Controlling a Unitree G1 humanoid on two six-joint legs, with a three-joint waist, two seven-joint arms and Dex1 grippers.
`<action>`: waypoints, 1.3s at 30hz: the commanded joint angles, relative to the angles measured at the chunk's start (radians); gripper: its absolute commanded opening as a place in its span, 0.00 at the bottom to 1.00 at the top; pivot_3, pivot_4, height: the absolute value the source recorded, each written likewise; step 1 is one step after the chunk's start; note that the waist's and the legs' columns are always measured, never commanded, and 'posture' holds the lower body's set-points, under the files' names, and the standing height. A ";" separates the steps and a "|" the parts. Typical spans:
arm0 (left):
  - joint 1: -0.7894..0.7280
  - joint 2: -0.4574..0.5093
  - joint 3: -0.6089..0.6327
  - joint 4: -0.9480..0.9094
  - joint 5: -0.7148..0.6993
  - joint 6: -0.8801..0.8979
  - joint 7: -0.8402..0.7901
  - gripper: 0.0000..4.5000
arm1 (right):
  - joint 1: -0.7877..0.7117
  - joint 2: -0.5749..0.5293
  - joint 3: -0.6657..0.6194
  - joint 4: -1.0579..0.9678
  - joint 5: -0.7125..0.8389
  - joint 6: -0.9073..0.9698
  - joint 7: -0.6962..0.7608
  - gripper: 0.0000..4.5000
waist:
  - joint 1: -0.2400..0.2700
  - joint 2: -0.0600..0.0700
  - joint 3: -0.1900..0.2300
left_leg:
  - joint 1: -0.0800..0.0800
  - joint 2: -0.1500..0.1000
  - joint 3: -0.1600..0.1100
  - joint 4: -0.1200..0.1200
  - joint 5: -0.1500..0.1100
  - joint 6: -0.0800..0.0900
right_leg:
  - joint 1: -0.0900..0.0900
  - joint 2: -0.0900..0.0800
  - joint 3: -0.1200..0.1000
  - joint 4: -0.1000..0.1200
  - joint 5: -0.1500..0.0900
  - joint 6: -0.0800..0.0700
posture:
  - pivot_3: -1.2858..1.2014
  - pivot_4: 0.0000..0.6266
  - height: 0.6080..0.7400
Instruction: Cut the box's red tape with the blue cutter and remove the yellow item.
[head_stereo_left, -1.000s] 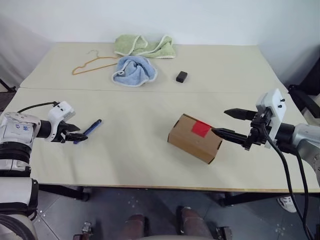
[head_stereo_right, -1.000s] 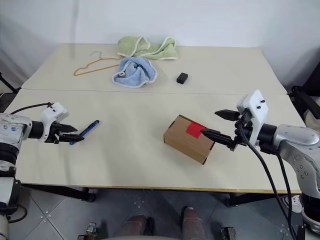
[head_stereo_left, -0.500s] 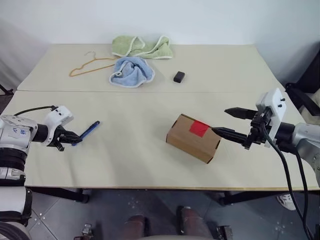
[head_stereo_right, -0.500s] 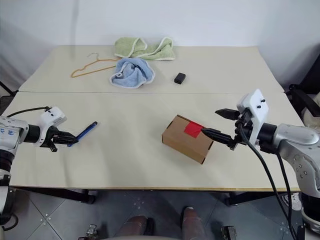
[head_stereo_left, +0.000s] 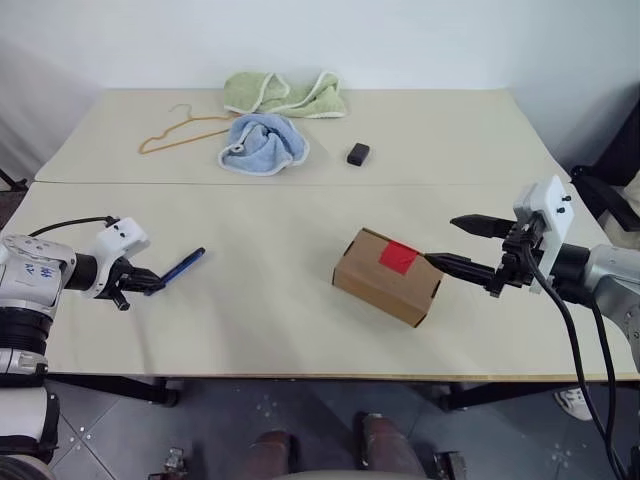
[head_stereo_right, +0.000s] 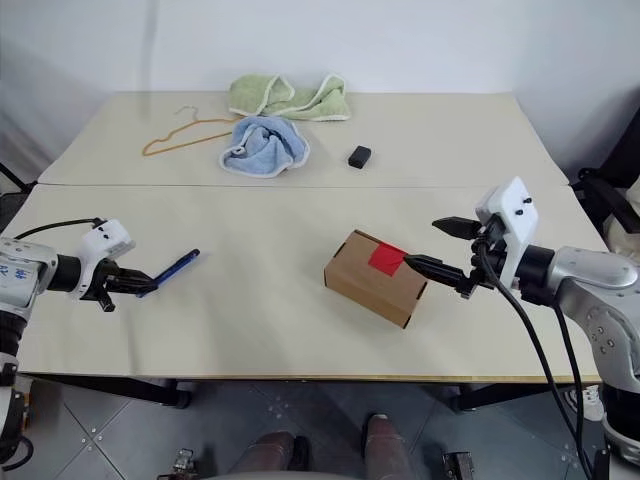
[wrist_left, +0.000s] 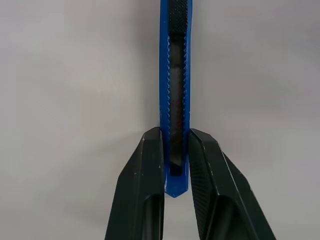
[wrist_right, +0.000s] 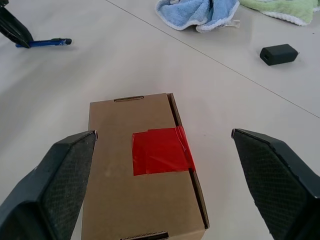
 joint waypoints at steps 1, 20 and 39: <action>0.070 -0.019 -0.044 -0.102 -0.038 0.025 -0.079 0.09 | -0.044 -0.007 0.003 -0.033 0.013 -0.003 -0.015 1.00 | 0.002 0.001 0.000 | 0.000 0.000 0.000 0.000 0.000 0.000 | 0.000 -0.001 0.000 0.000 0.000 0.000 | 0.52 0.24 1.00; 0.192 -0.106 -0.168 -0.434 -0.004 -0.297 -0.106 0.09 | -0.295 0.114 0.654 -0.193 -0.186 0.115 -0.156 0.48 | 0.035 0.003 0.000 | -0.002 -0.004 -0.003 0.000 0.000 0.002 | 0.001 -0.006 -0.005 -0.007 -0.001 -0.002 | 0.52 0.24 1.00; 0.270 -0.127 -0.228 -0.547 0.090 -0.307 -0.084 0.09 | -0.431 0.369 1.008 0.152 -0.673 -0.309 -0.018 0.00 | 0.030 0.010 -0.006 | 0.001 -0.013 0.002 0.002 -0.001 0.008 | 0.003 -0.014 -0.034 0.001 -0.001 -0.002 | 0.52 0.24 1.00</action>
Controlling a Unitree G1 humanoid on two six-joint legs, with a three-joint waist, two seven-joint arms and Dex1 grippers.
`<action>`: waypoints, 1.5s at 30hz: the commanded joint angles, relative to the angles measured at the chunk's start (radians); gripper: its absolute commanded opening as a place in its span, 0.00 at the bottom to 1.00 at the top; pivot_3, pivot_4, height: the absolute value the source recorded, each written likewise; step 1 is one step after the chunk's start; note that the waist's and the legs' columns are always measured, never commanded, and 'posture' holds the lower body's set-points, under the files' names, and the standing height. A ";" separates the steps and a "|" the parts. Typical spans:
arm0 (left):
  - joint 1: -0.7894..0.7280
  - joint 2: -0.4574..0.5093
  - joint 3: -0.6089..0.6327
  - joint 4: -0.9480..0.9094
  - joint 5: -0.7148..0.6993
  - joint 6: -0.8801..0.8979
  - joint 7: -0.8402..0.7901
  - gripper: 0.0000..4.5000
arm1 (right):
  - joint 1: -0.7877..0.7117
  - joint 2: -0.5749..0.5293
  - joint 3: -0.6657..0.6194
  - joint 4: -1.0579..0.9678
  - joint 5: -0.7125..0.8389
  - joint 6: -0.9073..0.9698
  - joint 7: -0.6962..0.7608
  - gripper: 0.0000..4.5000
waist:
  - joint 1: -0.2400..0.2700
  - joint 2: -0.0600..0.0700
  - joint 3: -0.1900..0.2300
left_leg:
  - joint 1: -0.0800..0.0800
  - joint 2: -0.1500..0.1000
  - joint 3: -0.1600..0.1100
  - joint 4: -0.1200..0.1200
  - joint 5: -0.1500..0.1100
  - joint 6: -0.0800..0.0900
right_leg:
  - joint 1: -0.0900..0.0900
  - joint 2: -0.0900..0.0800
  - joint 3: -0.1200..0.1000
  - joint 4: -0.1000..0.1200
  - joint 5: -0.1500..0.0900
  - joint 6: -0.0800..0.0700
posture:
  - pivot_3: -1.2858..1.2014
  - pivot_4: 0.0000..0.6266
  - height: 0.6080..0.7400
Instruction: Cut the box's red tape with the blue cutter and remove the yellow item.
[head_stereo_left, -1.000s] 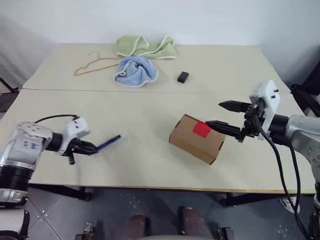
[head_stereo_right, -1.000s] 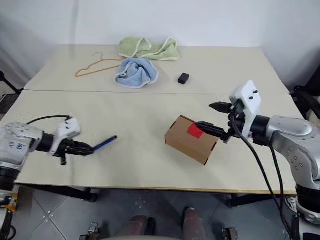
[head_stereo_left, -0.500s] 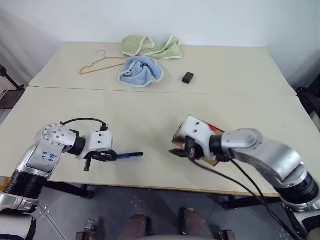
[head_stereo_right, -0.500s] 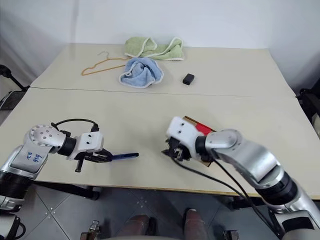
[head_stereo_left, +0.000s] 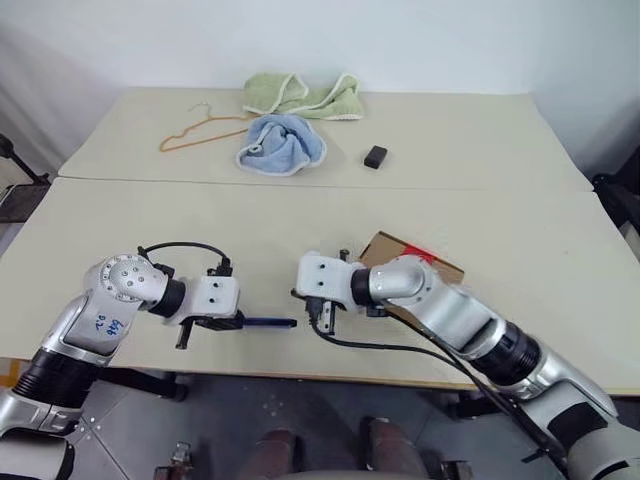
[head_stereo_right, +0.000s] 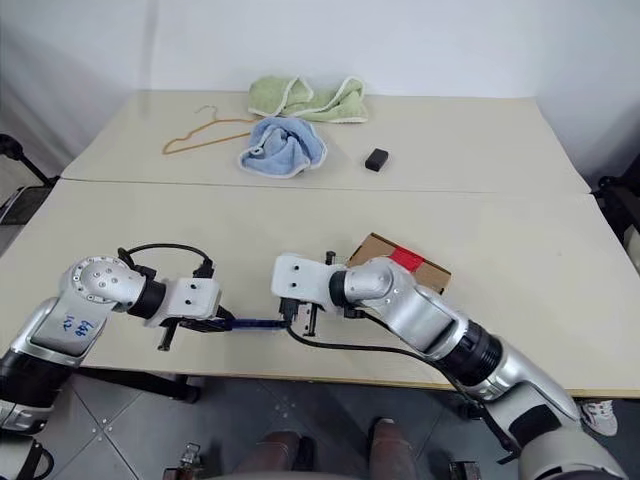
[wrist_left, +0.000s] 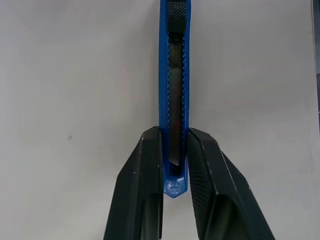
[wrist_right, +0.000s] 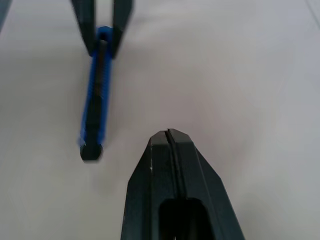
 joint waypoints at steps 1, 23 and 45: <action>0.071 -0.020 -0.114 0.008 0.044 0.031 -0.014 0.09 | 0.000 0.017 -0.001 -0.011 -0.046 -0.055 0.043 0.00 | -0.001 0.000 0.000 | 0.000 -0.002 0.000 0.000 0.000 0.002 | 0.000 -0.001 0.000 0.000 0.000 0.000 | 0.52 0.24 1.00; 0.082 -0.003 -0.149 -0.048 0.070 0.177 -0.049 0.09 | 0.101 0.035 0.027 -0.026 -0.221 -0.122 0.171 0.00 | -0.008 0.002 -0.001 | 0.017 -0.003 0.002 -0.004 -0.004 0.007 | 0.016 -0.004 -0.003 -0.009 0.000 0.000 | 0.52 0.24 1.00; 0.057 -0.019 -0.145 -0.046 0.066 0.205 -0.052 0.09 | 0.052 0.222 0.023 0.197 -0.311 -0.240 0.196 0.00 | -0.019 0.007 -0.004 | 0.020 -0.003 0.002 -0.008 -0.004 0.006 | 0.017 -0.004 -0.003 -0.008 0.000 -0.001 | 0.52 0.24 1.00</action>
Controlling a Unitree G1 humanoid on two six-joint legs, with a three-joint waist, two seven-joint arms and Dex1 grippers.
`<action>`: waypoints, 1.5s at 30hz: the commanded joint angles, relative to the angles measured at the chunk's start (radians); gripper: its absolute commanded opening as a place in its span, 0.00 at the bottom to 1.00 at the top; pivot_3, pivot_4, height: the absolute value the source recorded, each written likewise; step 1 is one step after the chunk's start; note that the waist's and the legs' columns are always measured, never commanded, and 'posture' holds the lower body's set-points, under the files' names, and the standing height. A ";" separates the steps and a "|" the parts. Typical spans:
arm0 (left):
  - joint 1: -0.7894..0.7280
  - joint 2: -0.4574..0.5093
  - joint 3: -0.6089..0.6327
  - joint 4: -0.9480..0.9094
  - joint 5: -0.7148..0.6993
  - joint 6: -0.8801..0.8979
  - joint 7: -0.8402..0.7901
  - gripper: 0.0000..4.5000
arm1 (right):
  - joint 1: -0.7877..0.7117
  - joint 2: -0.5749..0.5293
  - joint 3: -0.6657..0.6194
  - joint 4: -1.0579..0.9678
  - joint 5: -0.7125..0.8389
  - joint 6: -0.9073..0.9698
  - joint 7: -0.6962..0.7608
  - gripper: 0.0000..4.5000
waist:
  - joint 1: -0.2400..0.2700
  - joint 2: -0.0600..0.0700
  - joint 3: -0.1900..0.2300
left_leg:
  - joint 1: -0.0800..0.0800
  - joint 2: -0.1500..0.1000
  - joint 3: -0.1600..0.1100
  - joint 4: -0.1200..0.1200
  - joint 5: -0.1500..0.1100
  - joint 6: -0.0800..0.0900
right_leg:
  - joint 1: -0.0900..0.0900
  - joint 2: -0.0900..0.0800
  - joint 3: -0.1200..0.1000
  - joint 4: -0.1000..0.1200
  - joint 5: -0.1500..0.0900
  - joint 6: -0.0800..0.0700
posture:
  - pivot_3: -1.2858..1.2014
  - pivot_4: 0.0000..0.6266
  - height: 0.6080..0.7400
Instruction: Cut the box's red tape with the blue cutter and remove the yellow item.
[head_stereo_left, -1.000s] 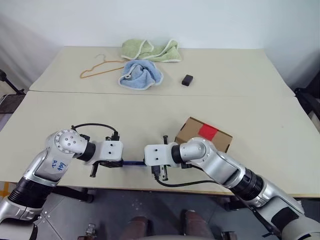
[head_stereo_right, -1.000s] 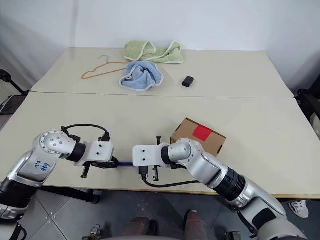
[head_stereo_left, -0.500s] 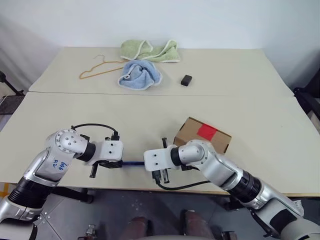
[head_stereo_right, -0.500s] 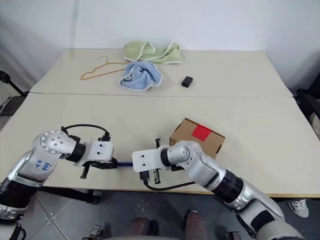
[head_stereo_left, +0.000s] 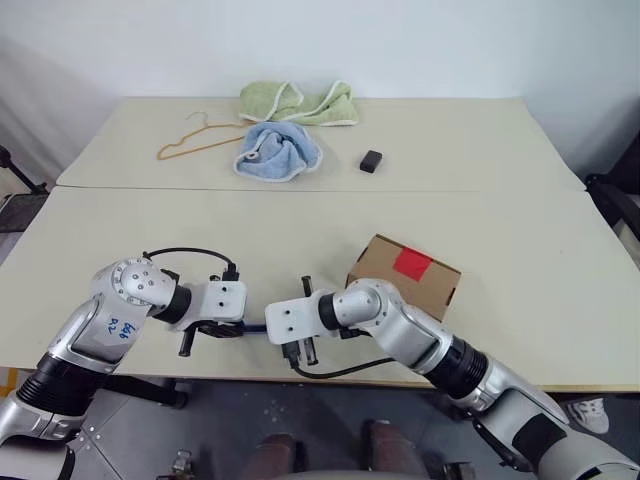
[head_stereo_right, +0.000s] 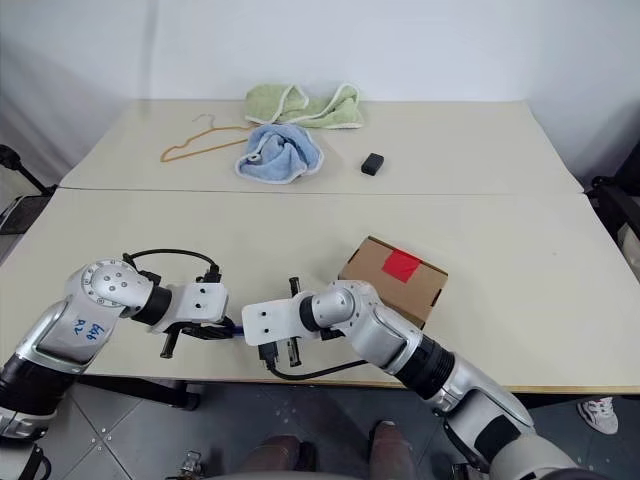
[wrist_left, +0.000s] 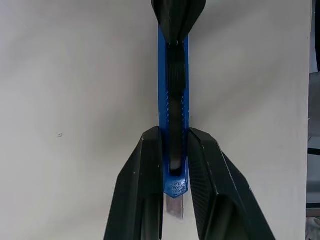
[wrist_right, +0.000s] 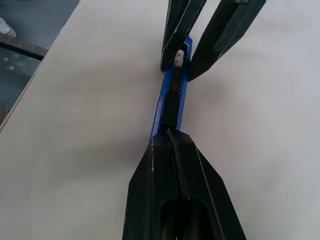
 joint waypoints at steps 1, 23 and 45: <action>0.047 -0.024 -0.115 0.037 0.019 0.011 -0.022 0.09 | 0.001 0.004 -0.020 -0.001 -0.007 0.005 0.008 0.00 | 0.000 0.000 0.000 | 0.000 0.000 0.000 -0.001 0.000 0.000 | 0.000 0.000 0.000 0.000 0.000 0.000 | 0.52 0.24 1.00; -0.268 -0.261 0.150 0.530 -0.028 -0.777 0.493 0.09 | -0.280 -0.094 -0.829 -0.171 0.640 1.040 -0.084 0.65 | 0.022 -0.011 0.008 | -0.018 0.008 -0.011 -0.010 0.012 -0.018 | -0.013 -0.001 -0.012 -0.006 0.002 -0.001 | 0.52 0.24 1.00; -0.379 -0.400 0.093 0.546 -0.054 -0.845 0.545 0.09 | -0.365 -0.103 -0.805 0.027 0.748 1.066 -0.220 1.00 | 0.011 -0.012 0.009 | -0.029 0.000 -0.005 -0.004 0.012 -0.011 | -0.025 -0.004 -0.021 0.000 0.003 0.001 | 0.52 0.24 1.00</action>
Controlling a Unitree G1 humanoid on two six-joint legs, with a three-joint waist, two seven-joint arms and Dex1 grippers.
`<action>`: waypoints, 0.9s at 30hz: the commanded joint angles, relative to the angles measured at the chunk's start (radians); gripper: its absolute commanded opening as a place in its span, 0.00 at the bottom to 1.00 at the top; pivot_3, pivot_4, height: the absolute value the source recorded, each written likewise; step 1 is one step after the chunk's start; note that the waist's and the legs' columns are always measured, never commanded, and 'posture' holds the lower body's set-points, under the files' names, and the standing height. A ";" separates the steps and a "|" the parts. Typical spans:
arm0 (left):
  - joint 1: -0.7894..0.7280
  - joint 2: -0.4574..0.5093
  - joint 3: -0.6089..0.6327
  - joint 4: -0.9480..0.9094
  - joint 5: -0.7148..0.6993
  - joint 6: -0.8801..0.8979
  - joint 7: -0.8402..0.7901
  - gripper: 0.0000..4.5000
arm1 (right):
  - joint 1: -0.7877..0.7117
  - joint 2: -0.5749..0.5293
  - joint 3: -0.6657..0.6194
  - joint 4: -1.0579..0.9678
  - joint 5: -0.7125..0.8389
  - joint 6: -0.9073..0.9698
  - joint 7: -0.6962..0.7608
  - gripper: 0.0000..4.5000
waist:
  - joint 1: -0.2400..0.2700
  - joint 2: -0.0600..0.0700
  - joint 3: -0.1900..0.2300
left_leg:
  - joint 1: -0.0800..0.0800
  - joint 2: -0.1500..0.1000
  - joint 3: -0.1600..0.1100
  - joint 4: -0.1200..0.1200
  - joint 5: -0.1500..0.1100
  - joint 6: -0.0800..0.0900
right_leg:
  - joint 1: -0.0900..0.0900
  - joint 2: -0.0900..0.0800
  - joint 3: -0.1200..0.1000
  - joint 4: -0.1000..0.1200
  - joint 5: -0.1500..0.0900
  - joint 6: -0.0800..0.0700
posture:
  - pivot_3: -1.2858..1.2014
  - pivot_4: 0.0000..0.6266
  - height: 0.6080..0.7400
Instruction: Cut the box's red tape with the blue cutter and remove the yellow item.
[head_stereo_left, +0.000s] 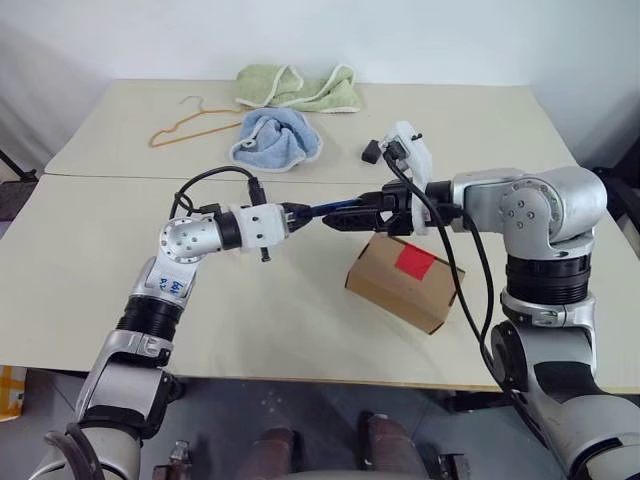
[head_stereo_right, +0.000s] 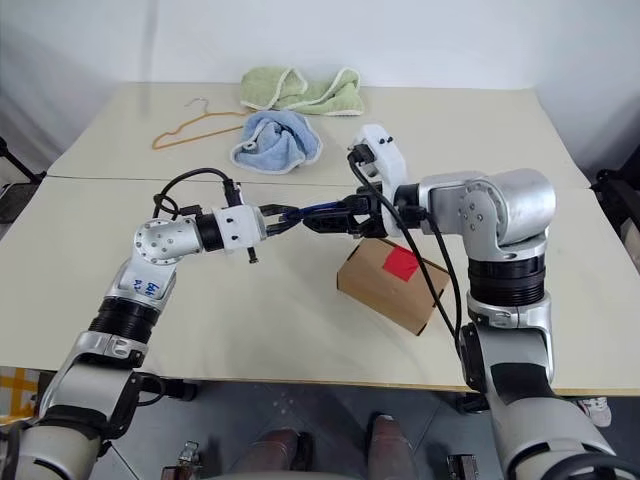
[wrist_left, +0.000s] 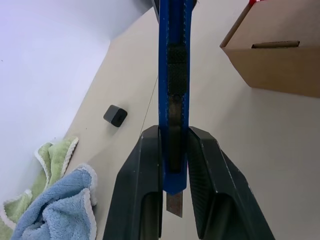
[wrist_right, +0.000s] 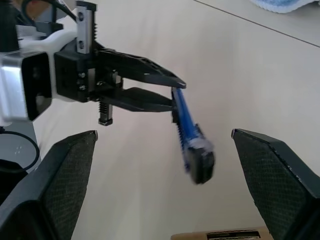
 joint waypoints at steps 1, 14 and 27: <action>0.001 -0.010 0.007 -0.068 -0.037 0.019 -0.001 0.09 | -0.041 0.001 0.007 0.022 0.016 -0.057 -0.006 1.00 | 0.000 0.000 0.000 | 0.000 0.000 0.000 0.000 0.000 0.000 | 0.000 0.000 0.000 0.000 0.000 0.000 | 0.52 0.24 1.00; 0.033 -0.015 0.022 -0.144 -0.078 0.123 -0.003 0.09 | -0.048 -0.023 0.030 0.039 0.050 -0.081 -0.006 0.25 | 0.001 0.000 0.000 | 0.000 0.000 0.000 0.002 0.000 0.000 | 0.000 0.000 0.000 0.000 0.000 0.000 | 0.52 0.24 1.00; -0.003 0.028 0.082 -0.149 -0.151 0.572 -0.044 0.62 | -0.052 -0.120 -0.025 0.005 0.062 -0.094 -0.037 0.04 | 0.000 0.000 0.000 | 0.000 0.000 -0.001 0.004 0.000 0.000 | 0.001 0.001 0.000 0.002 0.000 0.000 | 0.52 0.24 1.00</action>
